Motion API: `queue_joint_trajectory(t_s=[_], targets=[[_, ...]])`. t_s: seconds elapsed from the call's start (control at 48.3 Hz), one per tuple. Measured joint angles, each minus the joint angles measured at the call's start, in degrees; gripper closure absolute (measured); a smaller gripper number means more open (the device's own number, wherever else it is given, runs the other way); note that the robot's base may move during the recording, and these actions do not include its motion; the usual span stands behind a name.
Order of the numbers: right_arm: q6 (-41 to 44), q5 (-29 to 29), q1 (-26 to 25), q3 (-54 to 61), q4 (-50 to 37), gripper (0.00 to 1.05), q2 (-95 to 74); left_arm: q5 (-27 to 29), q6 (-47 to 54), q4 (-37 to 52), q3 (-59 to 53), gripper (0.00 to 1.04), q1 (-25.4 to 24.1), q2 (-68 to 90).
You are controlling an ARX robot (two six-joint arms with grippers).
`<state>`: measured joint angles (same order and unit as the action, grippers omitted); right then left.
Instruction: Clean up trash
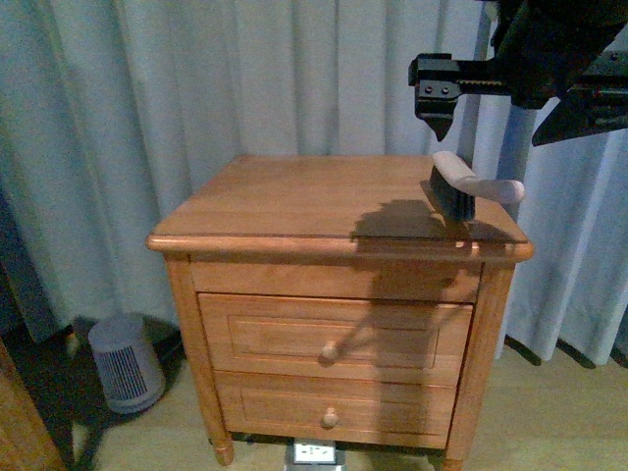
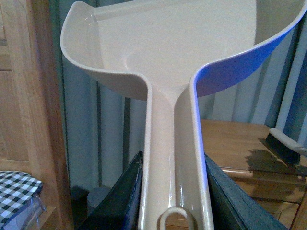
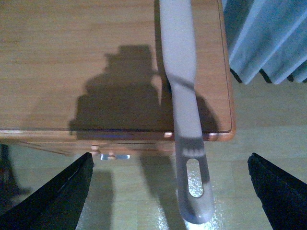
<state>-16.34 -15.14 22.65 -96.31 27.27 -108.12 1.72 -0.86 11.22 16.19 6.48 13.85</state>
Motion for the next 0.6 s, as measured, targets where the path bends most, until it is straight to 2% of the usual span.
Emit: queue_joint_trajectory(t_s=[0.207, 0.601], targets=[[-1.07, -0.42, -1.03, -7.78, 5.92, 0.07, -6.88, 0.02, -0.07, 0.00, 0.00, 0.76, -0.02, 0.00], [-2.16, 3.08, -3.80, -8.76, 3.85, 0.07, -13.57, 0.00, -0.07, 0.00, 0.00, 0.76, -0.02, 0.00]])
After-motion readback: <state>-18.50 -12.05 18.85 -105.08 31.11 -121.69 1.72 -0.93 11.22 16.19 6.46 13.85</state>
